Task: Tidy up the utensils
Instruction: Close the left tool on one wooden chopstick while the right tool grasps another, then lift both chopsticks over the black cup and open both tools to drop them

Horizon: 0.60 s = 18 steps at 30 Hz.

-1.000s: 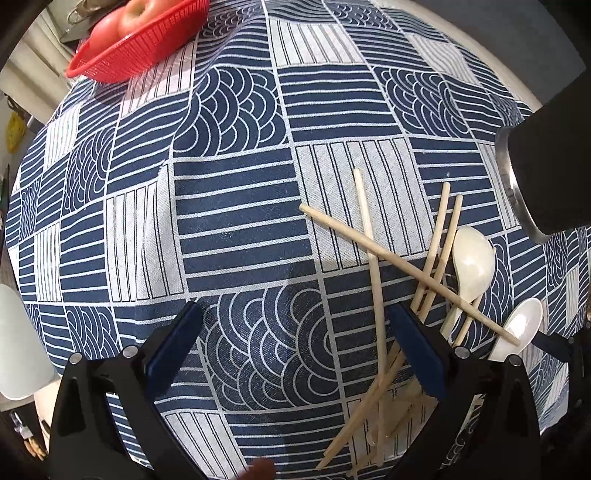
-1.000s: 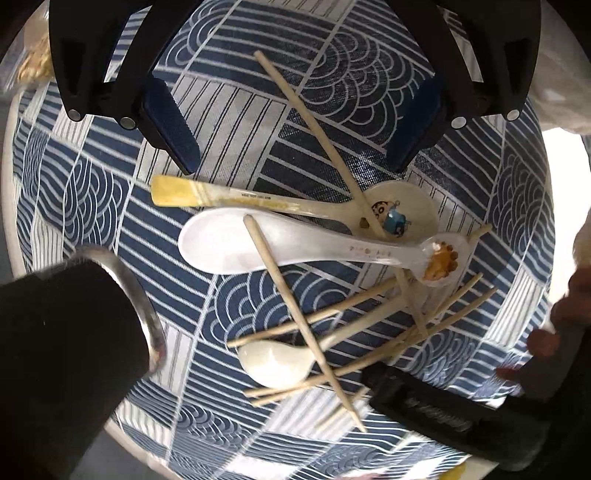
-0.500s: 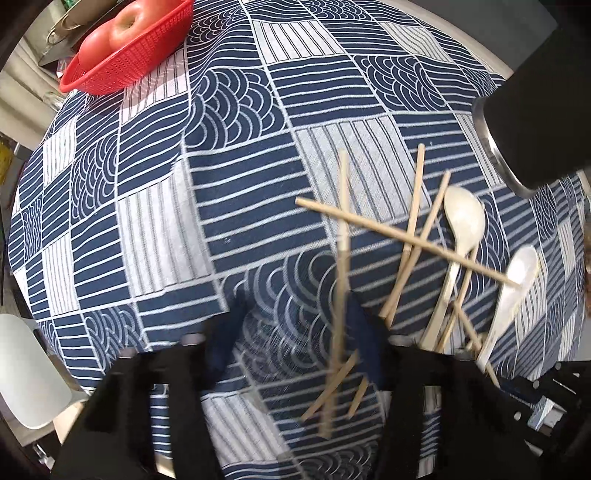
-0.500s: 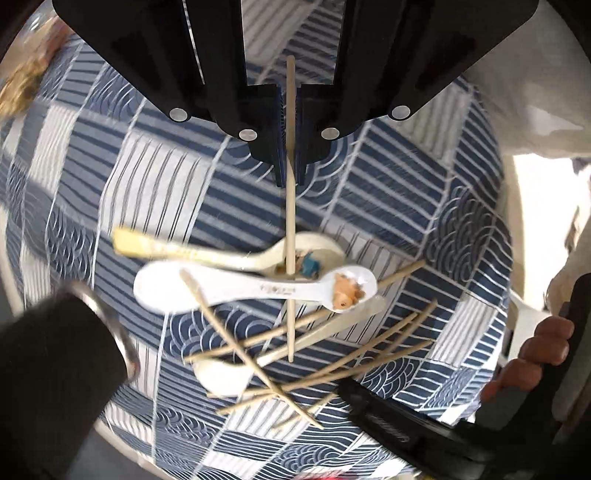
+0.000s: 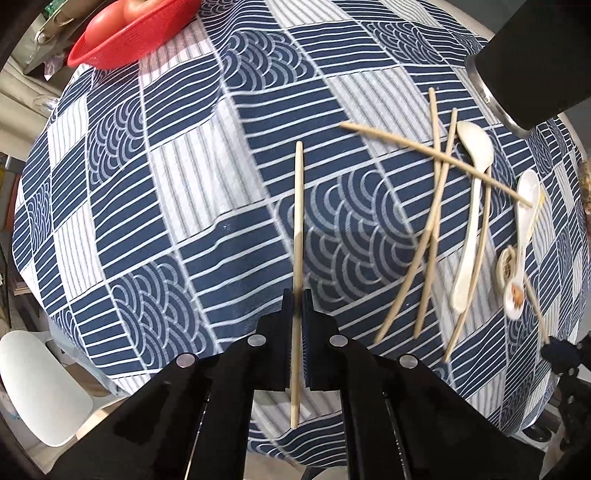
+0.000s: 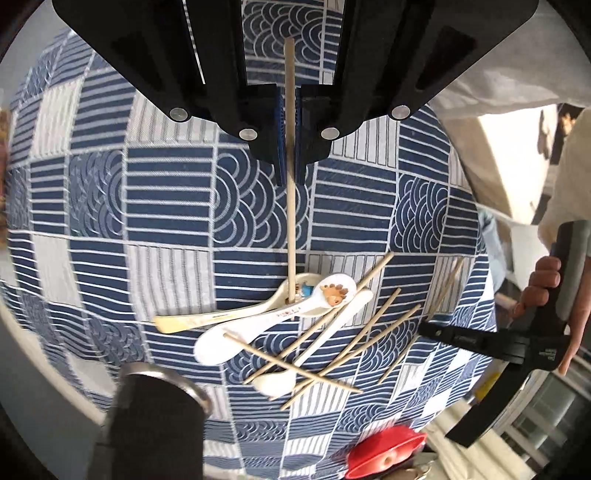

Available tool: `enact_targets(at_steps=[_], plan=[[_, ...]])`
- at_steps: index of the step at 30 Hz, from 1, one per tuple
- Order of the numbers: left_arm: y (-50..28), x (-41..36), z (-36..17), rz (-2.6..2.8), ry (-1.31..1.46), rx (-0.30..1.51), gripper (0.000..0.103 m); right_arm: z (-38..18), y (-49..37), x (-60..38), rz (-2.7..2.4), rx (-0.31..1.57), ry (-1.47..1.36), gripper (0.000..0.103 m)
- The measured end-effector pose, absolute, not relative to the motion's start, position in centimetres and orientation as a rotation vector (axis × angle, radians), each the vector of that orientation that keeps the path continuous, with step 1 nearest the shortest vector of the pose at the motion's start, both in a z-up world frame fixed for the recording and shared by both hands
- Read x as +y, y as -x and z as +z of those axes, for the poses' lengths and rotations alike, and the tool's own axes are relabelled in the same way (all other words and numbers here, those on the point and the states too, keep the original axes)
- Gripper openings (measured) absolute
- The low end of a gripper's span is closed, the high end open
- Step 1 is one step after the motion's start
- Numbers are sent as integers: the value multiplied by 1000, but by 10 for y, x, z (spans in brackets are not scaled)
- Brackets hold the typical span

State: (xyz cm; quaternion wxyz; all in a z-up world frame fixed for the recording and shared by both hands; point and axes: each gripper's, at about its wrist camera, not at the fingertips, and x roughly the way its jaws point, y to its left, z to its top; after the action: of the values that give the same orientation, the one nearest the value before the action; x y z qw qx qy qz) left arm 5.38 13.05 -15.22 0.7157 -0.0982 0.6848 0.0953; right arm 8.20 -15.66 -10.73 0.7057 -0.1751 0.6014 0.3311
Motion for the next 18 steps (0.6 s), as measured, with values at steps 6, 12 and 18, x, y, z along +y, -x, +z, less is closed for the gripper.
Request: enact_targets(at_steps=[6, 12, 18], plan=[[-39, 149, -141, 170, 181, 1489, 5, -89, -63, -187, 623, 1295, 309, 5], [-49, 133, -97, 123, 145, 1445, 5, -75, -51, -225, 518, 1259, 199, 5], [-67, 114, -46, 62, 104, 1401, 5, -54, -52, -241, 443, 1205, 140, 5]])
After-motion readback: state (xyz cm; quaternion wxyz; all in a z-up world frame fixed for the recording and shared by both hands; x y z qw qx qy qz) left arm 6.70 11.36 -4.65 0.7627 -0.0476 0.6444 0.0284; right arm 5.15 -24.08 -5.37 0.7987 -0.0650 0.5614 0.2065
